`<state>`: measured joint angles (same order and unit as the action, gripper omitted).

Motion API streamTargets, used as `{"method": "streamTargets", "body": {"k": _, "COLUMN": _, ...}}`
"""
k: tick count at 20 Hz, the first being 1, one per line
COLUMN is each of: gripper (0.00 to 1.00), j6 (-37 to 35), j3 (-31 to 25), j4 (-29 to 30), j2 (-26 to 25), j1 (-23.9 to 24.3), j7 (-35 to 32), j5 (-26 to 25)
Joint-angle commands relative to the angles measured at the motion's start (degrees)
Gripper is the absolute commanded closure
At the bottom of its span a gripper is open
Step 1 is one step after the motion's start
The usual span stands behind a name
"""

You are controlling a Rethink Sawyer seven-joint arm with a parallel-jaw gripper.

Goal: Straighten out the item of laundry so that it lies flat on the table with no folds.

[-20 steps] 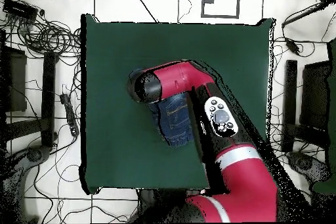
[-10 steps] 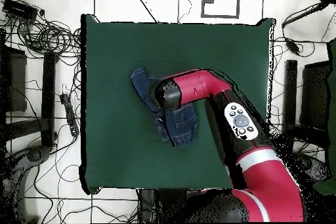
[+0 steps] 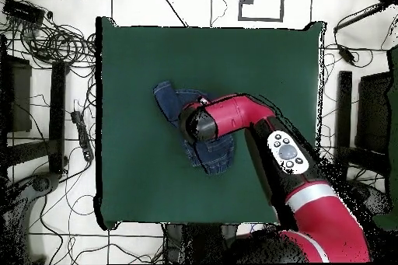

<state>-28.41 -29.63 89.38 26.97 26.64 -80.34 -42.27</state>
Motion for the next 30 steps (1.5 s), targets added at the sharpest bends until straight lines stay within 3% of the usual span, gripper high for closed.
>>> {"method": "streamTargets", "body": {"k": 1, "gripper": 0.0, "j6": 0.8, "j3": -2.6, "j4": 11.1, "j2": -2.6, "j1": -1.1, "j7": 5.1, "j5": -3.7}}
{"method": "streamTargets", "body": {"k": 13, "gripper": 0.0, "j6": 10.9, "j3": 2.5, "j4": 12.8, "j2": -5.2, "j1": -4.0, "j7": -3.6, "j5": -6.6}}
{"method": "streamTargets", "body": {"k": 21, "gripper": 0.0, "j6": 10.7, "j3": 3.7, "j4": 12.3, "j2": -7.1, "j1": -6.3, "j7": -4.2, "j5": -4.8}}
{"method": "streamTargets", "body": {"k": 26, "gripper": 0.0, "j6": 17.4, "j3": 8.6, "j4": 12.7, "j2": -5.7, "j1": -10.8, "j7": -11.4, "j5": -4.8}}
{"method": "streamTargets", "body": {"k": 30, "gripper": 0.0, "j6": 17.5, "j3": 9.2, "j4": 12.8, "j2": -5.5, "j1": -11.2, "j7": -10.9, "j5": -3.2}}
